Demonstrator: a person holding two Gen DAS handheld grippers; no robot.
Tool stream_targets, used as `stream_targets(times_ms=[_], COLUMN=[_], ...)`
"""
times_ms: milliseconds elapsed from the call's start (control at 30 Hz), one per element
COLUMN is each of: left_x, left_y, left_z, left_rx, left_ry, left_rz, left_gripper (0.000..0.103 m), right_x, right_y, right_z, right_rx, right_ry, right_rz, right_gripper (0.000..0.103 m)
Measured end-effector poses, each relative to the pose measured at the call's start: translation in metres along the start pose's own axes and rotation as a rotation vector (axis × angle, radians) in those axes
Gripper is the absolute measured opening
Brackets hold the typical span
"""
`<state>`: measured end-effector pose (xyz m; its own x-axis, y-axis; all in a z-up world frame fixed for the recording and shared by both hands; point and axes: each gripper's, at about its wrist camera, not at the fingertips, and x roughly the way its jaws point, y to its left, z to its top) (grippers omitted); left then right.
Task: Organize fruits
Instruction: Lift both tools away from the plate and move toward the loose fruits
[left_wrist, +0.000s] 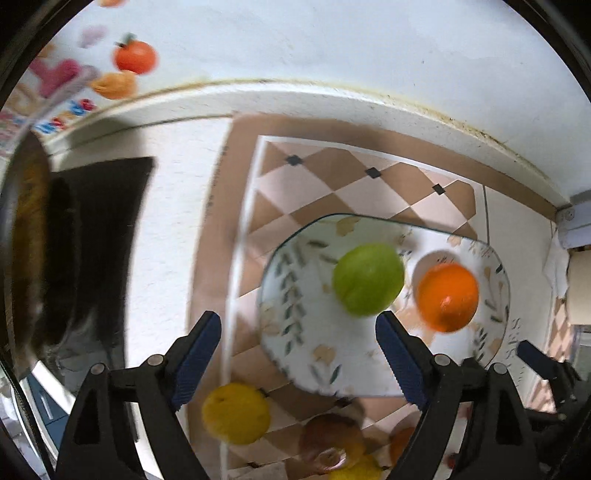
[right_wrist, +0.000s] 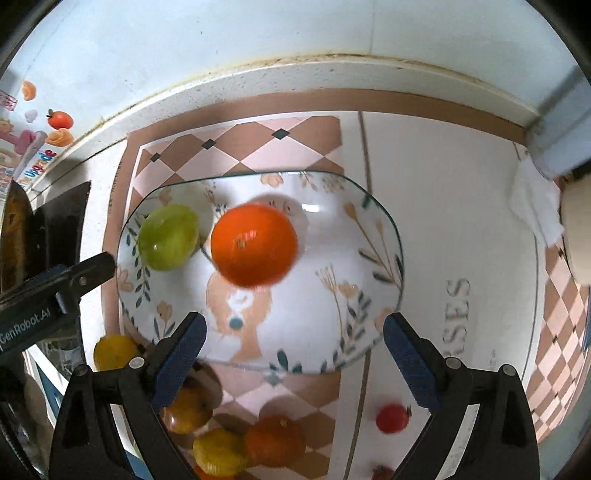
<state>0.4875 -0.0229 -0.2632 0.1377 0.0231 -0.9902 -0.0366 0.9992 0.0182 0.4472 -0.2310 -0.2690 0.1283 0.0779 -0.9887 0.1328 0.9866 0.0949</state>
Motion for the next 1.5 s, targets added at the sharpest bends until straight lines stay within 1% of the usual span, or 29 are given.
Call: stream_targets(times_ms=[100, 200, 267, 433, 600, 700, 900, 1100, 1300, 1367, 1467, 1500], left_x=[-0.018, -0.035, -0.050, -0.088, -0.123, -0.144, -0.175, -0.193, -0.198, -0.192, -0.174, -0.165], left_y=[0.005, 0.007, 0.010, 0.012, 0.021, 0.025, 0.025, 0.024, 0.031, 0.037, 0.044, 0.047], left_z=[-0.019, -0.032, -0.046, -0.080, -0.108, -0.127, -0.156, -0.178, -0.190, -0.190, -0.187, -0.186], left_rx=[0.011, 0.020, 0.033, 0.064, 0.072, 0.080, 0.095, 0.096, 0.071, 0.048, 0.032, 0.029], left_ry=[-0.052, -0.099, -0.134, -0.217, -0.284, -0.332, -0.401, -0.435, -0.441, -0.426, -0.372, -0.350], left_rz=[0.026, 0.032, 0.035, 0.037, 0.012, 0.007, -0.009, -0.023, -0.036, -0.038, -0.015, 0.001], left_gripper=[0.086, 0.086, 0.086, 0.086, 0.086, 0.086, 0.086, 0.086, 0.086, 0.086, 0.086, 0.090], right_x=[-0.017, -0.042, -0.052, -0.095, -0.133, -0.152, -0.187, -0.210, -0.213, -0.203, -0.176, -0.165], right_y=[0.003, 0.006, 0.015, 0.028, 0.034, 0.037, 0.043, 0.043, 0.038, 0.034, 0.031, 0.030], right_z=[-0.018, -0.040, -0.050, -0.083, -0.115, -0.134, -0.170, -0.195, -0.205, -0.206, -0.204, -0.203], right_rx=[-0.003, -0.007, -0.010, -0.022, -0.030, -0.033, -0.044, -0.038, -0.005, 0.009, 0.017, 0.020], right_ry=[-0.041, -0.095, -0.123, -0.213, -0.278, -0.320, -0.396, -0.444, -0.449, -0.426, -0.359, -0.334], right_rz=[-0.016, -0.023, -0.026, -0.026, -0.013, -0.028, -0.043, -0.030, 0.016, 0.037, 0.053, 0.071], right_gripper=[0.099, 0.099, 0.099, 0.099, 0.099, 0.099, 0.099, 0.099, 0.099, 0.099, 0.099, 0.099])
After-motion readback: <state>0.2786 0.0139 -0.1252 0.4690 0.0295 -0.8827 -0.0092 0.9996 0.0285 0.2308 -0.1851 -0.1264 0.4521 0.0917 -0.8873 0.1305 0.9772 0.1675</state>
